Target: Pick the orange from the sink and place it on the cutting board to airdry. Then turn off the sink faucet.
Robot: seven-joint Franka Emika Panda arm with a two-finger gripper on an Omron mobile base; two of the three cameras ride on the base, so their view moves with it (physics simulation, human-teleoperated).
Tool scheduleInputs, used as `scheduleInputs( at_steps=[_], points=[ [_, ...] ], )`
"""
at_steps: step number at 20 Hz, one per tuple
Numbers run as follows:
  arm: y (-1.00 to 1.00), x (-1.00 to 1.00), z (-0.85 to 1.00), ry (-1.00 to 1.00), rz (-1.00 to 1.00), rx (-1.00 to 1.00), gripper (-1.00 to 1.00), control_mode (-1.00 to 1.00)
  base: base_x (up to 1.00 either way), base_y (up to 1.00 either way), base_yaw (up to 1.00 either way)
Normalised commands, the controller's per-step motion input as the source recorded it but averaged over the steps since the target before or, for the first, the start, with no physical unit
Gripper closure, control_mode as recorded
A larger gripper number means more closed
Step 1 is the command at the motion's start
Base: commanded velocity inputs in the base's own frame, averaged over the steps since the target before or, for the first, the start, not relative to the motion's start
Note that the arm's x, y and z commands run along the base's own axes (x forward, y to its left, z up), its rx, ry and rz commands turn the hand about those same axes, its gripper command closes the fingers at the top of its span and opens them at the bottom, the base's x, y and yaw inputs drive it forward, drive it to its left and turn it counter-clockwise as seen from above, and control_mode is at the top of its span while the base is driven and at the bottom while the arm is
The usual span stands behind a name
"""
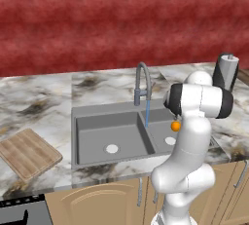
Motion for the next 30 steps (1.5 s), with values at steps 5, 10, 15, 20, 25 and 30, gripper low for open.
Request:
scheduleInputs(
  at_steps=[5,10,15,20,25,30],
  points=[
    [-0.06,0.21,-0.14,0.0,0.0,0.0,-1.0,-1.0,0.0,0.0,0.0],
    [-0.06,0.21,-0.17,0.0,0.0,0.0,-1.0,-1.0,0.0,0.0,0.0],
    [-0.08,0.16,-0.16,0.0,0.0,0.0,-1.0,-1.0,0.0,0.0,0.0],
    [-0.09,0.17,-0.16,0.0,0.0,0.0,-1.0,-1.0,0.0,0.0,0.0],
    [-0.07,0.19,-0.18,0.0,0.0,0.0,-1.0,-1.0,0.0,0.0,0.0],
    [-0.02,0.22,-0.16,0.0,0.0,0.0,-1.0,-1.0,0.0,0.0,0.0]
  ],
)
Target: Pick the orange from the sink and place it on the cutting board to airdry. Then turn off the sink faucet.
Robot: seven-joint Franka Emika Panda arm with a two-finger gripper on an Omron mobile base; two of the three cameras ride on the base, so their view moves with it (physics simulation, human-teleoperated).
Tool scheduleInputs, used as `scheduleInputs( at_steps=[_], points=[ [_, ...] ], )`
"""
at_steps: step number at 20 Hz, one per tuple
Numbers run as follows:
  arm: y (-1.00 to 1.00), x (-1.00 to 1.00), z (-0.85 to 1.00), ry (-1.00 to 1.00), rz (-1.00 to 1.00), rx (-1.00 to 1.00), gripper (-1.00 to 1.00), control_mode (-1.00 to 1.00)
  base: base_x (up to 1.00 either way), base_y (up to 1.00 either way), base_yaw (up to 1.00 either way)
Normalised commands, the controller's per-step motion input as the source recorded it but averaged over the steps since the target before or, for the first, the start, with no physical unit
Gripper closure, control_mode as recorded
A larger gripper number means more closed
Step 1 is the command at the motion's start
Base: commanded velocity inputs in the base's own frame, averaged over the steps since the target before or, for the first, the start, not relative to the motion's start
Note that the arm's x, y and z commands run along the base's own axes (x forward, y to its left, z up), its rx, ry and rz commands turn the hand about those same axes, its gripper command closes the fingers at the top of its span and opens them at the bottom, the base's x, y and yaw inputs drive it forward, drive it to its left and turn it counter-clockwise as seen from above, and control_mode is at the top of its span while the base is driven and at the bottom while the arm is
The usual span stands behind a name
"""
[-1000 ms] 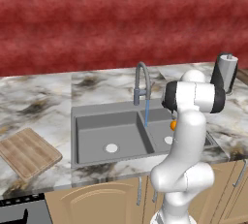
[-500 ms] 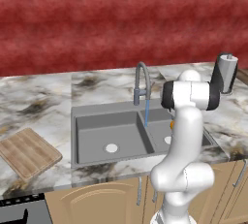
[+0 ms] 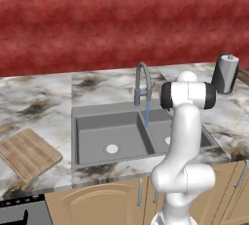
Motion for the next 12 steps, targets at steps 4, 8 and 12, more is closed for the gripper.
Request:
scheduleInputs(
  at_steps=[4,8,12],
  points=[
    [0.0,0.25,-0.16,0.0,0.0,0.0,-1.0,-1.0,0.0,0.0,0.0],
    [0.0,0.22,-0.17,0.0,0.0,0.0,-1.0,-1.0,0.0,0.0,0.0],
    [-0.07,0.12,-0.2,0.0,0.0,0.01,-1.0,-1.0,0.0,0.0,0.0]
  ],
)
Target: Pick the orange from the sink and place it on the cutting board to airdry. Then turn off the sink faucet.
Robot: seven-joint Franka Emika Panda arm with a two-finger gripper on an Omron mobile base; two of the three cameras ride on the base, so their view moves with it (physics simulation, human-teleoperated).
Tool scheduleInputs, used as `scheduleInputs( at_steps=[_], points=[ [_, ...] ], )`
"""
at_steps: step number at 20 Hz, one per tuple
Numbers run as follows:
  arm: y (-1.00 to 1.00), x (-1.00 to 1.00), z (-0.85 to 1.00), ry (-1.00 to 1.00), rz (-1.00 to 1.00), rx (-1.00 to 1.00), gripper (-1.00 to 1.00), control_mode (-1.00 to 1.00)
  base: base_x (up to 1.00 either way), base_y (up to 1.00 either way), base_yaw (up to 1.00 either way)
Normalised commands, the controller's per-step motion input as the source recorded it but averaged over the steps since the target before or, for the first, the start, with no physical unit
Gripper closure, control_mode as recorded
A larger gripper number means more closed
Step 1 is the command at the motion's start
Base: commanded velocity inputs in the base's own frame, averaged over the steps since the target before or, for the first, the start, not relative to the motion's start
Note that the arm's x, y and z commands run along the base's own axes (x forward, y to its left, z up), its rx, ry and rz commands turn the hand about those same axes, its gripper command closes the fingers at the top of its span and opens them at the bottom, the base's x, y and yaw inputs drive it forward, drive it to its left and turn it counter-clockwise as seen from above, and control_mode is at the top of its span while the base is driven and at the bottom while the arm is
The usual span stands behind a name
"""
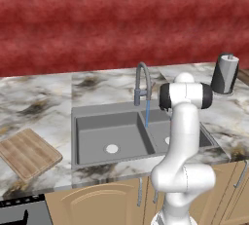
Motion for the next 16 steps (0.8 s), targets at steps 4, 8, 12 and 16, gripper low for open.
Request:
scheduleInputs(
  at_steps=[4,8,12,16],
  points=[
    [-0.07,0.01,-0.23,0.0,0.0,0.01,-1.0,-1.0,0.0,0.0,0.0],
    [0.0,0.0,-0.33,0.01,0.0,0.0,-1.0,-1.0,0.0,0.0,0.0],
    [0.0,0.0,-0.31,0.01,0.0,0.0,1.0,-1.0,0.0,0.0,0.0],
    [0.0,-0.02,-0.01,-0.01,0.0,0.0,1.0,-1.0,0.0,0.0,0.0]
  ],
)
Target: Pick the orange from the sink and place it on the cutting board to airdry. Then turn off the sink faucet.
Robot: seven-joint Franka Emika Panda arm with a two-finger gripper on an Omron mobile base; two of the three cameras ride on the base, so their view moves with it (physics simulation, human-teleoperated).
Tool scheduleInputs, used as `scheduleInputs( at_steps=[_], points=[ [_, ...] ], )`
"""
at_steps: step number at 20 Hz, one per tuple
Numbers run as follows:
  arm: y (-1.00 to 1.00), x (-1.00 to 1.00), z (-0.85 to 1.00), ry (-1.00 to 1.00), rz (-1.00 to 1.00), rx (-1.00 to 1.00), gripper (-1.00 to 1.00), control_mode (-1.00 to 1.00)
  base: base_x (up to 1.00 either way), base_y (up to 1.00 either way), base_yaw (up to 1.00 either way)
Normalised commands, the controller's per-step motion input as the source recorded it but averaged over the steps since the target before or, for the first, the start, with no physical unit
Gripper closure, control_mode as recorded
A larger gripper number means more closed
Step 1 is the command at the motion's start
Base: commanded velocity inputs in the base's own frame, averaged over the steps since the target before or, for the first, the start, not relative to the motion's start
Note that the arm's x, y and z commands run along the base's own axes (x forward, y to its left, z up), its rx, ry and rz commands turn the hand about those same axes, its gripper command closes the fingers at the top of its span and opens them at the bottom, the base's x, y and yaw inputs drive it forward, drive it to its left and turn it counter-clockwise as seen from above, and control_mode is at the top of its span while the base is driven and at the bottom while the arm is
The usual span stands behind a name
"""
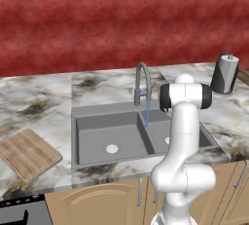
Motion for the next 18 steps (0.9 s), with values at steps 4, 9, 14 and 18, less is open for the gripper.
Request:
scheduleInputs(
  at_steps=[4,9,14,18],
  points=[
    [0.03,-0.2,0.17,-0.08,0.0,0.0,1.0,-1.0,0.0,0.0,0.0],
    [0.1,-0.33,0.37,-0.15,0.05,0.0,1.0,-1.0,0.0,0.0,0.0],
    [0.13,-0.38,0.45,-0.14,0.14,0.0,1.0,-1.0,0.0,0.0,0.0],
    [0.08,-0.41,0.49,-0.11,0.23,-0.03,1.0,-1.0,0.0,0.0,0.0]
  ],
)
